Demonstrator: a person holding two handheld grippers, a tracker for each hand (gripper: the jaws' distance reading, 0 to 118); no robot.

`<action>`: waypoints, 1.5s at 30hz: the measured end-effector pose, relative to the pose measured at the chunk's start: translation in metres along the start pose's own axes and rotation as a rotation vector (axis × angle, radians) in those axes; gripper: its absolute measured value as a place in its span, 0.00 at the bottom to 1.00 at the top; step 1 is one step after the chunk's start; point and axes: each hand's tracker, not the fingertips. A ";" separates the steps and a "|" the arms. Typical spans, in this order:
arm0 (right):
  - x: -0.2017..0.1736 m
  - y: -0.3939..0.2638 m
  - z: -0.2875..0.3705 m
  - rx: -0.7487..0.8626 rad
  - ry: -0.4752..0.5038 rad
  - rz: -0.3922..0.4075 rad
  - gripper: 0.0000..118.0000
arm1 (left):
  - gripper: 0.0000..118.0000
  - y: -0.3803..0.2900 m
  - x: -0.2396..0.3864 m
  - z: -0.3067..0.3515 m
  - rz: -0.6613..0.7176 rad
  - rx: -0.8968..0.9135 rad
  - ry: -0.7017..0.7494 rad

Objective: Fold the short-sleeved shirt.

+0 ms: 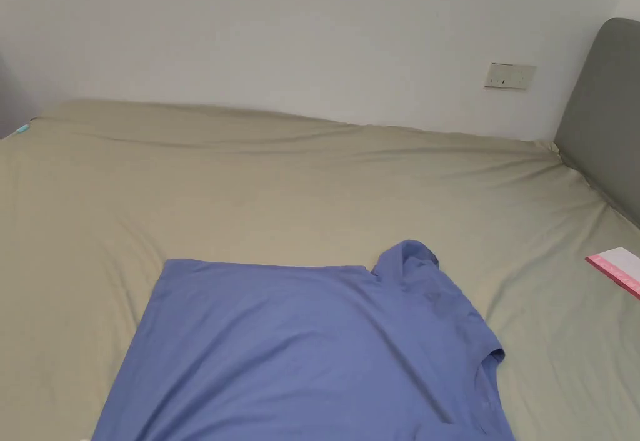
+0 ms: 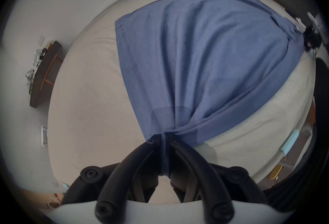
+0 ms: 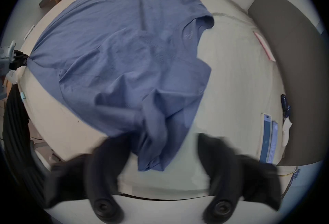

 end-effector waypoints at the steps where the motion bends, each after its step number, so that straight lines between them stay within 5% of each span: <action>1: 0.005 0.003 0.007 0.049 -0.002 -0.013 0.86 | 0.20 0.005 -0.005 0.005 0.042 0.029 -0.011; 2: 0.012 0.008 0.021 0.125 0.011 -0.042 0.86 | 0.42 0.012 -0.011 0.015 0.097 0.080 -0.006; 3: 0.008 0.016 0.043 0.180 0.003 -0.075 0.86 | 0.84 0.019 -0.017 0.025 0.146 0.126 -0.019; 4: 0.009 0.027 0.062 0.227 -0.022 -0.096 0.86 | 1.00 0.027 -0.022 0.036 0.180 0.168 -0.032; 6: 0.011 0.049 0.102 0.365 -0.074 -0.107 0.86 | 0.93 0.040 -0.025 0.060 0.262 0.341 -0.033; 13: -0.029 0.111 0.244 0.874 -0.246 -0.111 0.86 | 0.91 0.105 -0.032 0.199 0.453 0.849 0.081; 14: -0.036 0.114 0.258 0.916 -0.241 -0.110 0.86 | 0.85 0.109 -0.028 0.215 0.453 0.890 0.114; 17: -0.061 0.122 0.287 1.033 -0.243 -0.098 0.79 | 0.44 0.117 -0.007 0.252 0.487 0.977 0.141; 19: -0.076 0.125 0.295 1.085 -0.265 -0.067 0.47 | 0.21 0.120 0.008 0.268 0.457 1.027 0.200; 20: -0.084 0.126 0.297 1.097 -0.283 -0.046 0.23 | 0.15 0.124 0.015 0.285 0.272 1.169 0.368; 21: -0.093 0.128 0.298 1.106 -0.300 -0.038 0.03 | 0.07 0.125 0.021 0.288 0.272 1.180 0.378; 22: -0.099 0.128 0.298 1.127 -0.324 -0.037 0.03 | 0.02 0.125 0.027 0.291 0.255 1.192 0.400; 28: -0.122 0.123 0.297 1.129 -0.261 -0.027 0.02 | 0.00 0.120 0.048 0.288 0.269 1.108 0.353; 39: -0.127 0.128 0.290 1.097 -0.293 -0.033 0.02 | 0.00 0.121 0.042 0.270 0.310 1.040 0.315; 45: -0.125 0.123 0.265 1.010 -0.249 -0.001 0.02 | 0.03 0.115 0.021 0.221 0.330 0.852 0.244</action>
